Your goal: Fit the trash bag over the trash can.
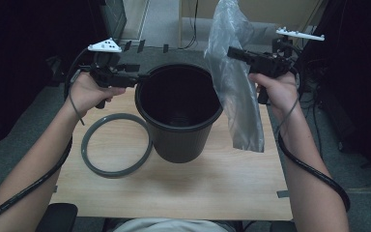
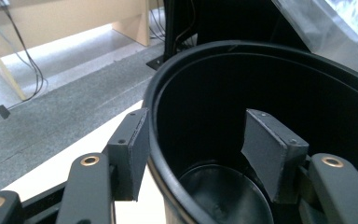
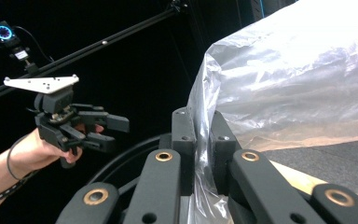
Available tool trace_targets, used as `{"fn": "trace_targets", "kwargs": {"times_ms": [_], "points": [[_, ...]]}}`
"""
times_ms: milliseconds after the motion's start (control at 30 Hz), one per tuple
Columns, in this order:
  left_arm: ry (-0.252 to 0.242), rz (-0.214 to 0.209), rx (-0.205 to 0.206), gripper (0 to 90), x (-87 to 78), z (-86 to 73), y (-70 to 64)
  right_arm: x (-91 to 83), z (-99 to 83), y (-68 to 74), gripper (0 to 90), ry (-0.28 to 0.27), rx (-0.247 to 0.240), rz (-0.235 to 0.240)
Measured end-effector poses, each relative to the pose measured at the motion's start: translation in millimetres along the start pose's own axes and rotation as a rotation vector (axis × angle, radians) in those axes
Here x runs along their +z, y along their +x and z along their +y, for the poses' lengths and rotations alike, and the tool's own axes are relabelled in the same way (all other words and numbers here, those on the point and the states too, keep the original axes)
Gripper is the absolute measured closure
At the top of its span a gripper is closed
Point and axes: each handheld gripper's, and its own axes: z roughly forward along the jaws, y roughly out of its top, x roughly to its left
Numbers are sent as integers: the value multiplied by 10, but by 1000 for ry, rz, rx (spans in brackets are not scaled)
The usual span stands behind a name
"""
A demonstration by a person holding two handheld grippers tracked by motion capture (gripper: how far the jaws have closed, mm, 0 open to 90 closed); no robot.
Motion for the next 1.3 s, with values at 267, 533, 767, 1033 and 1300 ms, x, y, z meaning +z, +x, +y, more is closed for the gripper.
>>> {"fn": "trace_targets", "kwargs": {"times_ms": [267, 533, 767, 1033, 1300], "points": [[10, -22, 29, 414, 119, 110, -111, 115, 104, 122, 855, -8, -11, 31], [12, -65, 18, 416, 255, 168, -179, 274, 153, 220, 855, 7, -16, 57], [-4, -113, 2, 408, 373, 261, -247, 400, 188, 294, 856, 19, -17, 78], [-43, -180, -2, 393, 460, 428, -387, 536, 269, 410, 856, 31, -27, 101], [-66, -215, 3, 384, 470, 527, -462, 613, 288, 476, 856, 45, -32, 119]]}}
